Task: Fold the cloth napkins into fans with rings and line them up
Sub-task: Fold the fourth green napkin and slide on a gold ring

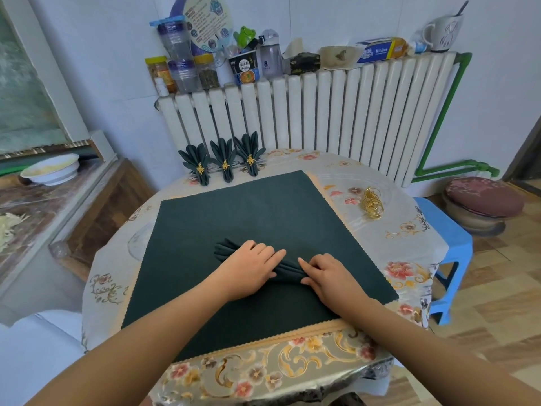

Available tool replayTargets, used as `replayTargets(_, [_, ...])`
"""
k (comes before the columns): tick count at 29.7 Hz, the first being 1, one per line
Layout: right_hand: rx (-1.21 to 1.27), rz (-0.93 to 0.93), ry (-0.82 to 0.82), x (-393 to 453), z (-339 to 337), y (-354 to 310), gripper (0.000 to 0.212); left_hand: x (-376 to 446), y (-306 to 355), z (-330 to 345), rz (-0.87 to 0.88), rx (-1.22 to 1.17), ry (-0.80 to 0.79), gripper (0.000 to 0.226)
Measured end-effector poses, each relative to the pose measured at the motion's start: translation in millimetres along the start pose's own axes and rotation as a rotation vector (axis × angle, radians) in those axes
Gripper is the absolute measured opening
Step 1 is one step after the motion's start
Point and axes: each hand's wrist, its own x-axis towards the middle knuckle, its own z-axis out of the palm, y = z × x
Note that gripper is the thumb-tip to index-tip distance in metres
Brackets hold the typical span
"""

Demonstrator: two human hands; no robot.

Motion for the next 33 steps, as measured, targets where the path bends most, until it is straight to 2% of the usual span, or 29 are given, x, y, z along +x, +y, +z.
replayTargets(2, [-0.001,-0.008,-0.005,1.0,0.4,1.0,0.048,0.9,-3.1,4.5,0.032,0.004,0.046,0.054])
replayTargets(6, [0.052,0.029,-0.064,4.4,-5.5,-0.3,0.032,9.4,-10.4,2.4,0.064,-0.069,0.133,0.030])
replayTargets(10, [0.138,0.208,-0.078,7.8,-14.8,8.0,0.031,23.1,-10.2,-21.2,-0.102,-0.315,0.089,0.031])
replayTargets(16, [0.177,0.296,-0.004,12.2,-30.7,40.8,0.022,63.6,-10.4,-48.7,-0.232,-0.485,0.014,0.025])
replayTargets(21, [0.198,0.342,-0.011,15.7,-40.1,67.2,0.028,95.3,-11.8,-56.8,-0.274,-0.406,0.003,0.022])
replayTargets(27, [0.256,0.720,0.180,13.6,-43.2,114.9,0.032,138.1,-15.3,-53.6,-0.317,-0.326,-0.022,0.029])
replayTargets(33, [0.231,0.948,0.202,21.0,-35.4,150.3,0.053,161.7,-25.1,-47.3,-0.357,-0.258,-0.009,0.039])
